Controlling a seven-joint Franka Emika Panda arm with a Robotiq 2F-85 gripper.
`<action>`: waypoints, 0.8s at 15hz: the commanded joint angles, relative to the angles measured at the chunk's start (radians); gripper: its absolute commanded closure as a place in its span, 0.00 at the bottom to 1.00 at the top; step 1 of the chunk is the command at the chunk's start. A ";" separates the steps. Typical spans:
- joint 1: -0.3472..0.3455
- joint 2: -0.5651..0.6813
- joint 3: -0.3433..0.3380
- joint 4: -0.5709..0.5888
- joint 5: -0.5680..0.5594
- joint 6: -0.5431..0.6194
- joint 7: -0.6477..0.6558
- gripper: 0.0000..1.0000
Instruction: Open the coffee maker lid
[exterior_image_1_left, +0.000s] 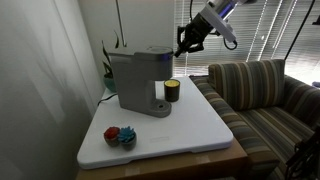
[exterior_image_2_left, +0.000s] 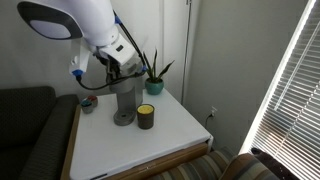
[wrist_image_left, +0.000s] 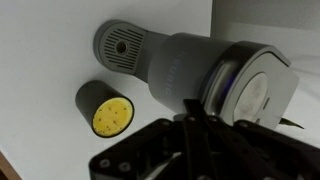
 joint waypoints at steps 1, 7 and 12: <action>-0.006 0.004 0.015 0.019 0.079 0.017 -0.038 1.00; -0.002 -0.005 0.014 0.018 0.135 0.020 -0.068 1.00; 0.008 -0.029 0.009 0.005 0.124 0.062 -0.061 1.00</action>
